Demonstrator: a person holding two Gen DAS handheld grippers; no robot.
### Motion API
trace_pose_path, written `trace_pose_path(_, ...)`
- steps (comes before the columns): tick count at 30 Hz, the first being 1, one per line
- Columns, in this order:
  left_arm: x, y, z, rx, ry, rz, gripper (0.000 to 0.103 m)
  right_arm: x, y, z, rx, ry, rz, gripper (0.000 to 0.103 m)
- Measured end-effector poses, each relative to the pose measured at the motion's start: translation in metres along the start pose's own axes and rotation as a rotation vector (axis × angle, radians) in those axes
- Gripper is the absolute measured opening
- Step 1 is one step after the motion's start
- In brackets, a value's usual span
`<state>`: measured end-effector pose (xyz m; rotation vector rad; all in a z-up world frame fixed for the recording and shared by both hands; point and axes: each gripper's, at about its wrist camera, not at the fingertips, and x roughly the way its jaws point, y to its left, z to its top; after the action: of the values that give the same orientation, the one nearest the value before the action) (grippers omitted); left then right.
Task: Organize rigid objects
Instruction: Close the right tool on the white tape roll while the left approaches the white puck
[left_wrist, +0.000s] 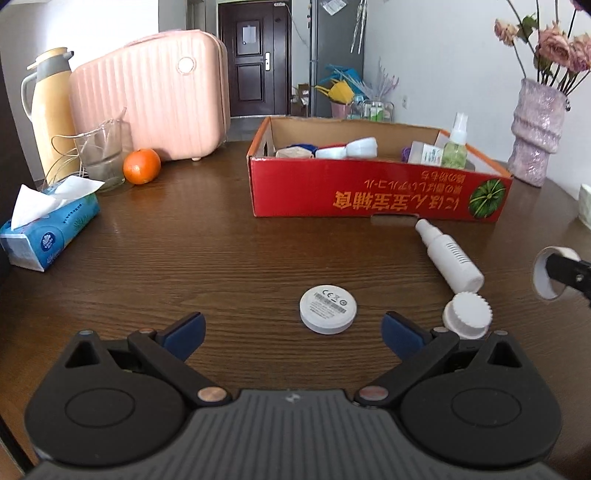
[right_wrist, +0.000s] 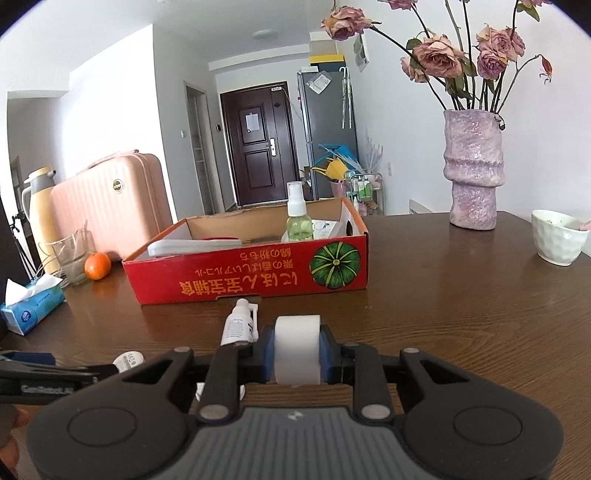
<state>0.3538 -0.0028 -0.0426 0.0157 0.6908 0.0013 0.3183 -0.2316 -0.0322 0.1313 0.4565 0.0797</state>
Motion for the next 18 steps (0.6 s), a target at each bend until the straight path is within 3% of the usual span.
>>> trace_pose_path(11,0.023,-0.003,0.006,0.007,0.028,-0.001,0.103,-0.001,0.001,0.000,-0.003,-0.003,0.002,0.023)
trace_pose_path(18,0.026,-0.011,0.006,0.037,0.026,-0.014,0.092,0.000,0.002,-0.001,-0.006,0.001,0.002,0.023)
